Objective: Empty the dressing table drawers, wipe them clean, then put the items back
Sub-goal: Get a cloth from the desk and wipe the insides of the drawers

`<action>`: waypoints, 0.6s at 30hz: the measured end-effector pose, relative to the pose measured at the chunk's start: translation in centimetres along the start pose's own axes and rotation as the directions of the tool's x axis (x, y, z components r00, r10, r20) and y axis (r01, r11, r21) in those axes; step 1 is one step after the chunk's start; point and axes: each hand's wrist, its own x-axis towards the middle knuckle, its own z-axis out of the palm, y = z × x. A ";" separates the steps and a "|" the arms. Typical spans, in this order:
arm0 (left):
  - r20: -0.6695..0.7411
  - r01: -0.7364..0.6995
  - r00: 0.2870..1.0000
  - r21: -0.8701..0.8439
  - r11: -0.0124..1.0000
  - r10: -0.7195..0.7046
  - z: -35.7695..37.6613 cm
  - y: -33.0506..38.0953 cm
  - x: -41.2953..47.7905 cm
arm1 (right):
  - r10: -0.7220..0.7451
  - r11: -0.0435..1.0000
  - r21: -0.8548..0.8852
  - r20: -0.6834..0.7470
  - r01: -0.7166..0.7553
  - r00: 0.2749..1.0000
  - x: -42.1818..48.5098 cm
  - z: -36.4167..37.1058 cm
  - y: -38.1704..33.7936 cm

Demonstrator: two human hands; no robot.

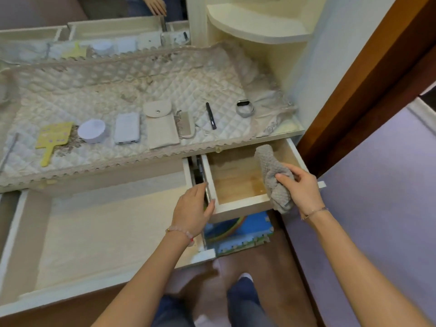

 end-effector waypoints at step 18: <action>0.122 0.390 0.920 -0.214 0.896 -0.372 6.3 0.4 7.5 | 0.008 0.981 -0.195 0.138 0.019 0.990 10.2 0.5 3.4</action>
